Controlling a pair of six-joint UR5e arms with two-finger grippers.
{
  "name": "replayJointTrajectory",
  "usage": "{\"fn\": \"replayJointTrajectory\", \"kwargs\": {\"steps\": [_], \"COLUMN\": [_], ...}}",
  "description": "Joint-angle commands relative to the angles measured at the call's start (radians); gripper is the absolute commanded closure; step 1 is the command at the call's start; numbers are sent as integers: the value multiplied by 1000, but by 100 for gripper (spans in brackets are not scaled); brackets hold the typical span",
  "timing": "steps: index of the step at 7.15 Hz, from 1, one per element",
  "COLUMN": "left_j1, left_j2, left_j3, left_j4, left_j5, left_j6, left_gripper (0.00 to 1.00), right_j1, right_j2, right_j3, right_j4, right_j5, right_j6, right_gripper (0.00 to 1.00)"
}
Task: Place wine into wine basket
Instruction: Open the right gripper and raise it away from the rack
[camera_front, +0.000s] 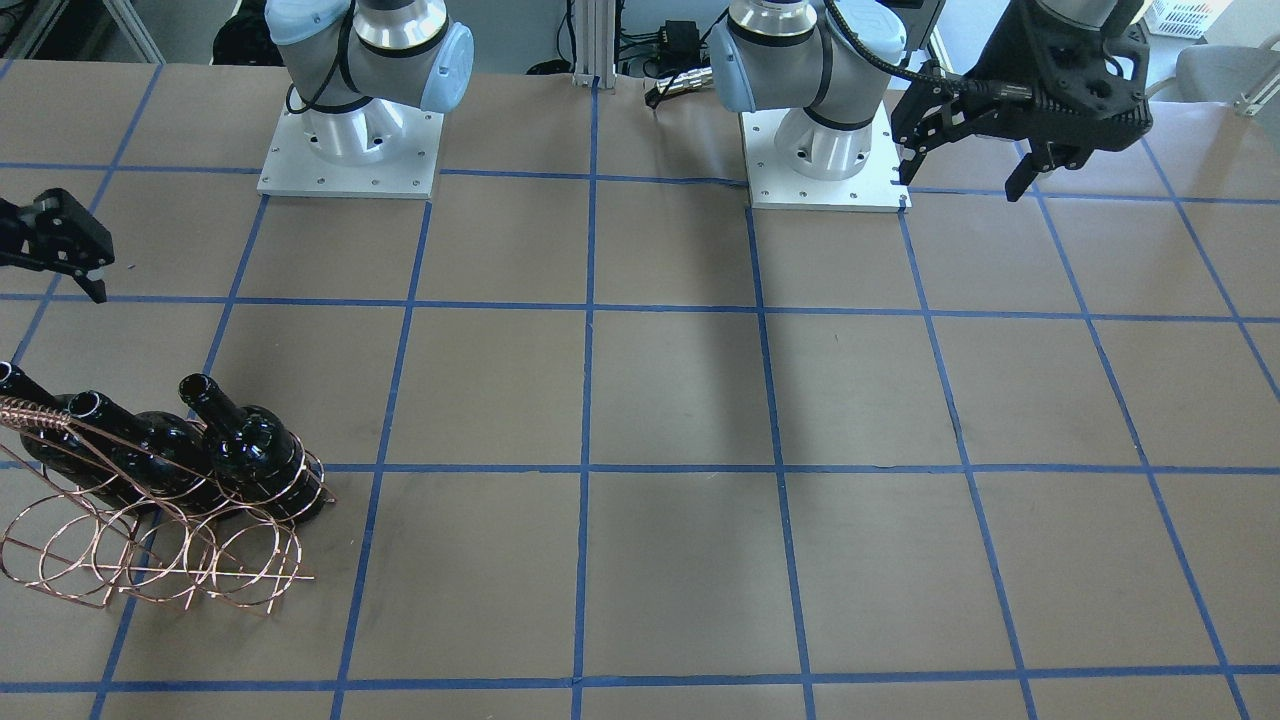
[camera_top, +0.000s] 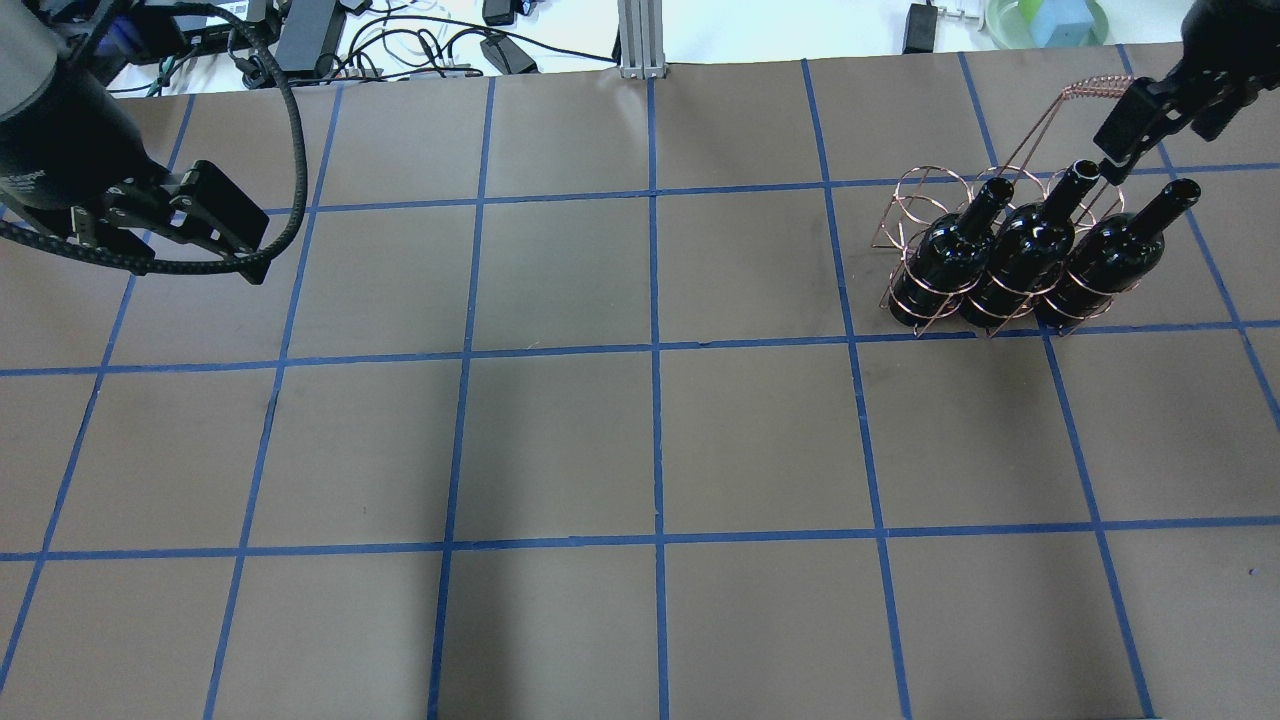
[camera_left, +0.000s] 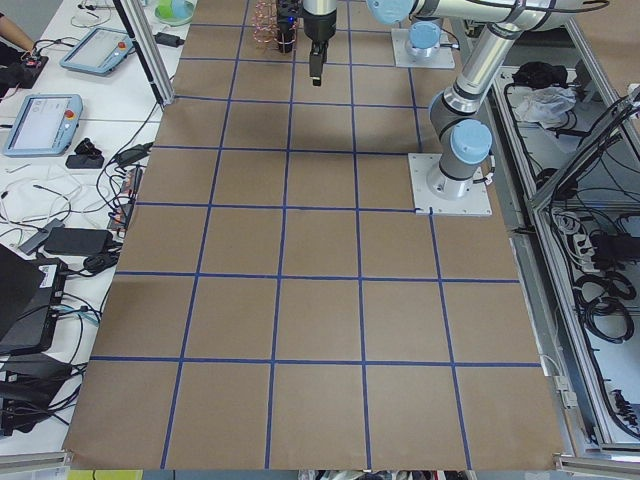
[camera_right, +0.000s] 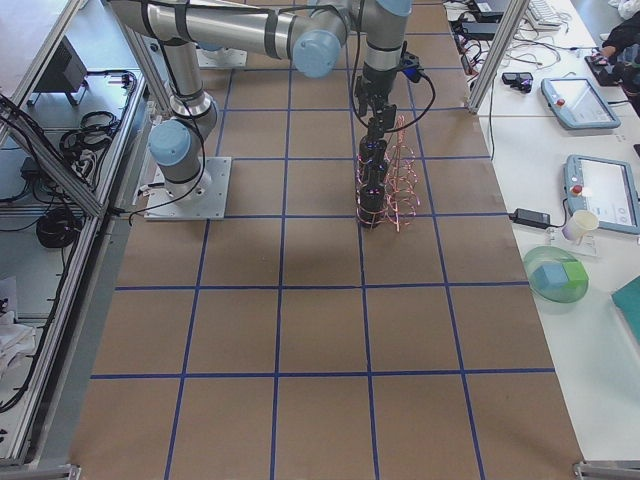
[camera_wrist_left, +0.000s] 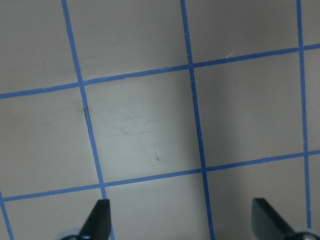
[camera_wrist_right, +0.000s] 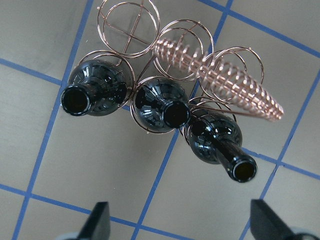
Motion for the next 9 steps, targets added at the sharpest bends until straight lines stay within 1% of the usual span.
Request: {"fn": "replayJointTrajectory", "kwargs": {"steps": [1,2,3,4,5,6,7,8,9], "left_j1": [-2,-3,-3,-23,-73,-107,-109,-118,-139], "left_j2": [-5,0,3,5,-21,-55,-98,-129,-146], "left_j3": [2,5,3,8,32,73,140,179,189], "left_j4": [3,3,3,3,57,87,83,67,75], "left_j5": [-6,-2,-2,5,76,87,78,77,49], "left_j6": [-40,-141,-189,-227,-293,-297,-298,-300,-320], "left_gripper": [0,0,0,0,0,0,0,0,0], "right_j1": [85,181,251,261,259,261,261,261,261], "right_j2": [-50,-47,-33,-22,-34,-33,-30,-28,-34], "right_j3": [2,2,4,2,2,4,7,7,5], "right_j4": [17,10,10,13,14,11,10,8,11], "right_j5": [1,4,6,39,111,107,113,115,110], "right_j6": [300,387,480,484,484,484,484,483,484], "right_gripper": [0,0,0,0,0,0,0,0,0]}}
